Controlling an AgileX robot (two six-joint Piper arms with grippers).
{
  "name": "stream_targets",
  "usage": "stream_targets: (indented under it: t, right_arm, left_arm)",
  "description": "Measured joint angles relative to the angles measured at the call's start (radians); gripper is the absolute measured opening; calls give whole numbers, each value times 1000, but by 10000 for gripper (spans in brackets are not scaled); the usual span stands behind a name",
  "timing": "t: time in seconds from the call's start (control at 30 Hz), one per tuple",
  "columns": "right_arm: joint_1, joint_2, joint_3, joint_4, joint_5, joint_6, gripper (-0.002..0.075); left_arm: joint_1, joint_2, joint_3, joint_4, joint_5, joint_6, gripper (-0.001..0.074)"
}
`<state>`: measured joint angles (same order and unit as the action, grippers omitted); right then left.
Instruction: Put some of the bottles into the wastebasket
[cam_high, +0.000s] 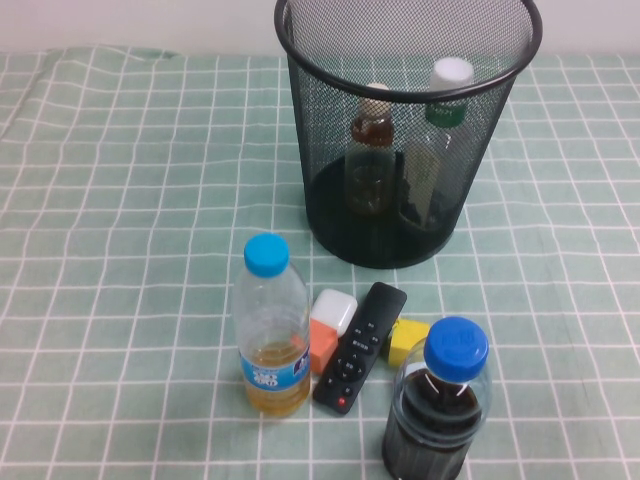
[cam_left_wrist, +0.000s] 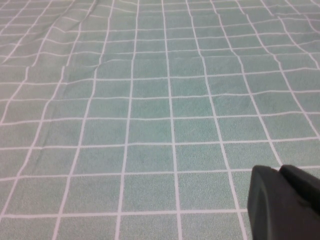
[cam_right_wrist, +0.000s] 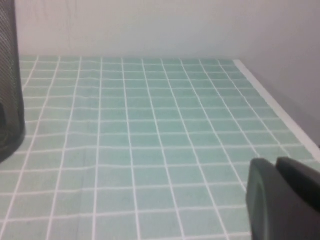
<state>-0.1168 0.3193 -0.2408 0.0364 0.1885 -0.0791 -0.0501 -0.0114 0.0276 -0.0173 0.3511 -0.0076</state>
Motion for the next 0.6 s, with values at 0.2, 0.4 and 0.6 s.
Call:
stream_targets:
  t: [0.2,0.4,0.6]
  right_arm:
    - [-30,-243,249,71,-41,10,-8]
    - [-36,-326,269,60,44,13,-8]
    - [-36,-327,269,36,162,11,-8]
  left_arm:
    - [0,0,0,0,0,0,-4]
    - [0,0,0,0,0,0,-4]
    - [0,0,0,0,0,0,-4]
